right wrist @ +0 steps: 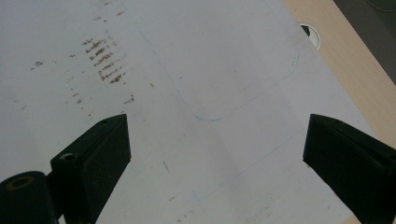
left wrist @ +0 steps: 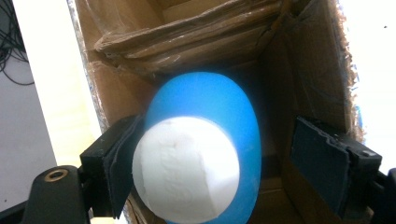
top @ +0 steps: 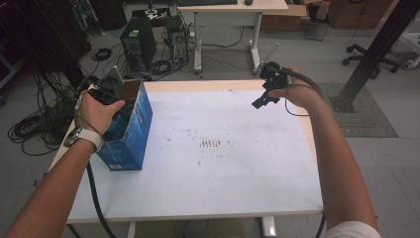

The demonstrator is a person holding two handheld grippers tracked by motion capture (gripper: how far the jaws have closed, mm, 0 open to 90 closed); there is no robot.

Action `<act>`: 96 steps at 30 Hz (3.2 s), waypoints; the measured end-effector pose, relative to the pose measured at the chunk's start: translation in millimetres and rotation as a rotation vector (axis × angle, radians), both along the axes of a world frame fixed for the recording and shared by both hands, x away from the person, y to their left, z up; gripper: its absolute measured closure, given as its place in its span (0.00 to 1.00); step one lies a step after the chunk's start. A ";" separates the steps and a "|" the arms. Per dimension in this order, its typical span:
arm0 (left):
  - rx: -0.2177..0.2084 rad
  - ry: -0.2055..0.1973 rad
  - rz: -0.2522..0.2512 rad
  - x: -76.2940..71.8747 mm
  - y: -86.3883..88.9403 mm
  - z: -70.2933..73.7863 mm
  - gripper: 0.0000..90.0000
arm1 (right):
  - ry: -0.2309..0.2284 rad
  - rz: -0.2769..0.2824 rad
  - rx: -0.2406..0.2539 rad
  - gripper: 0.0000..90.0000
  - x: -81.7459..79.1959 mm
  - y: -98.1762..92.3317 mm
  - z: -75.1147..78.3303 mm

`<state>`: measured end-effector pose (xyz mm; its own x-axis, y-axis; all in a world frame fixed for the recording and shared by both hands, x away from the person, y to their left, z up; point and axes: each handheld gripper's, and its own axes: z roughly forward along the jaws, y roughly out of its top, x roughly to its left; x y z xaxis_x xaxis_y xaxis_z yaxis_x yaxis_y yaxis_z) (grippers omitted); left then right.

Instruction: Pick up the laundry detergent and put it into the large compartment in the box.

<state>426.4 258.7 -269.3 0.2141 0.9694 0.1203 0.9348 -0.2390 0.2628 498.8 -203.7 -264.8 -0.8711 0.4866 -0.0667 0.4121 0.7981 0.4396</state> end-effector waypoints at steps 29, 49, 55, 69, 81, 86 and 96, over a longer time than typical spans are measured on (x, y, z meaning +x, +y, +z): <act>-0.016 0.000 -0.034 -6.6 -1.1 24.3 0.11 | -0.003 -0.010 0.006 0.09 -4.5 -5.7 3.4; -0.044 0.019 -0.149 -22.5 -7.6 64.5 0.05 | -0.008 -0.008 0.008 0.08 -7.8 -6.2 6.2; -0.044 0.031 -0.192 -27.7 -11.9 70.2 0.05 | -0.007 -0.010 0.007 0.08 -9.8 -8.0 8.1; -0.034 0.024 -0.294 -41.5 -29.9 81.6 0.05 | -0.008 -0.013 0.005 0.08 -12.6 -8.0 9.7; -0.041 0.016 -0.373 -48.7 -40.1 84.9 0.05 | -0.010 -0.013 0.006 0.08 -14.2 -8.8 11.1; -0.035 0.015 -0.415 -51.0 -44.0 85.7 0.05 | -0.009 -0.016 0.002 0.08 -15.1 -10.4 11.7; -0.016 0.040 -0.538 -58.4 -61.9 86.7 0.06 | -0.005 -0.016 0.002 0.08 -16.2 -9.4 11.7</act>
<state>368.0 196.8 -182.6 0.6853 0.7230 0.0879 0.6905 -0.6833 0.2372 482.6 -213.1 -253.1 -0.8629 0.5005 -0.0704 0.4225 0.7907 0.4430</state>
